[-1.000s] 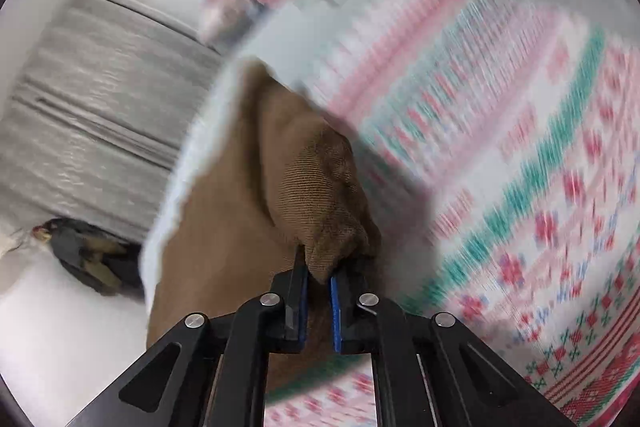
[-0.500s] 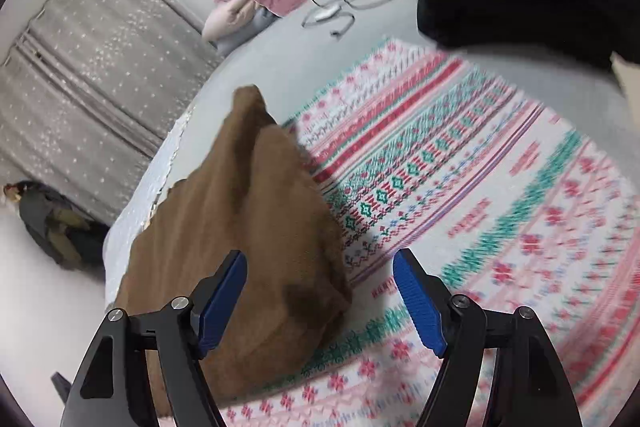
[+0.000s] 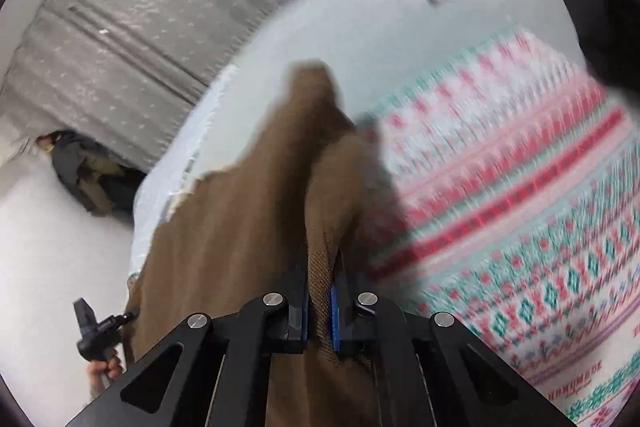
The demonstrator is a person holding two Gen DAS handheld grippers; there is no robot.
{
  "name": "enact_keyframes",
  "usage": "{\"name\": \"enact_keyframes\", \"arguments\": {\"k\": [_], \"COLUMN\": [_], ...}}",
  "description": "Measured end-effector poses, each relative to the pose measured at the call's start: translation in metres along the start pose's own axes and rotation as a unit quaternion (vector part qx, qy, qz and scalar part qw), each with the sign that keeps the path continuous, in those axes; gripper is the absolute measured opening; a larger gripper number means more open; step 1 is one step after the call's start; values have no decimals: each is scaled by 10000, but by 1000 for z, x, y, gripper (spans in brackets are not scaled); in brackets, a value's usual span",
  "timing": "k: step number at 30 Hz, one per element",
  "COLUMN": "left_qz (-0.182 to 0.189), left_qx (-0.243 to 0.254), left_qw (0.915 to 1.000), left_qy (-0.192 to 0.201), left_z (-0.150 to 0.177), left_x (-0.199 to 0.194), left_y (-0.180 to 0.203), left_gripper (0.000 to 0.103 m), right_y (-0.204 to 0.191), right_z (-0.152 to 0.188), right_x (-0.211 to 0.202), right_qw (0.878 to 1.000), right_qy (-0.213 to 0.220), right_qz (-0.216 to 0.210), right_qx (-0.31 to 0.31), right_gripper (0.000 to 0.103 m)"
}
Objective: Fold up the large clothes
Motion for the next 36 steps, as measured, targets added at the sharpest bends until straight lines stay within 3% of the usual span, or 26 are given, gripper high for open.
{"name": "enact_keyframes", "arguments": {"k": [1,2,4,7,9,10,11,12,13,14,16,19,23,26,28,30,31,32,34,36], "left_qz": [409,558,362,-263,-347,-415,-397,-262,-106,68,354,809,1099,1438,1487,1297,1172,984,989,1051], "left_qx": [-373,-583,-721,-441,-536,-519,-459,-358,-268,-175,-39,75,70,150,187,417,441,367,-17,-69], "left_qw": [9977,9948,9954,9987,9979,9978,9982,9990,9994,9994,9982,9931,9820,9788,9772,9805,9829,9860,9883,9905], "left_qy": [390,620,512,-40,58,33,-9,-81,-173,-285,-477,-851,-1534,-1453,-1503,-1419,-1349,-1299,-1162,-882], "left_z": [2,4,10,23,22,23,24,27,30,36,48,69,94,98,101,105,106,105,101,94], "left_x": [-20,-28,-17,16,3,-3,-9,-17,-23,-31,-44,-53,-29,-20,-9,-3,-3,-2,-11,-31], "left_y": [-11,-20,-31,-32,-34,-34,-35,-36,-39,-42,-48,-58,-60,-48,-36,-19,-13,-9,-9,-1], "left_gripper": [11,11,11,24,40,53,59,60,63,68,77,78,78,78,78,78,67,38,24,20], "right_y": [-8,-11,0,33,46,51,55,60,63,66,70,74,68,54,36,12,3,-5,-6,-15], "right_z": [-2,-2,-4,7,20,24,26,31,34,38,48,67,79,81,82,86,84,83,80,72], "right_x": [-9,-27,-35,4,14,10,7,1,-3,-8,-18,-29,-17,-4,9,25,35,41,45,33], "right_qw": [9995,9975,9961,9953,9941,9939,9935,9930,9928,9924,9910,9846,9790,9809,9814,9874,9906,9922,9897,9874], "right_qy": [278,650,853,-55,-279,-223,-215,-252,-305,-400,-594,-910,-1258,-1177,-1230,-1218,-1140,-1079,-1004,-781], "right_qz": [-86,-282,-125,748,754,661,587,456,335,154,-206,-789,-951,-1005,-1070,-781,-599,-493,-644,-889], "right_qx": [-105,-73,176,613,730,858,953,1059,1111,1152,1181,1265,1289,1176,1011,639,458,384,792,1046], "right_gripper": [6,6,5,6,11,19,34,45,63,68,69,74,79,85,85,85,82,62,37,28]}}
Point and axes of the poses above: each gripper's, at about its wrist camera, not at the fingertips, and x roughly the way its jaws point, y to its right, z to its underside, the point moved 1 cm from there along x, roughly the way its jaws point, and after that the axes turned 2 degrees about -z, right-handed, at the moved point
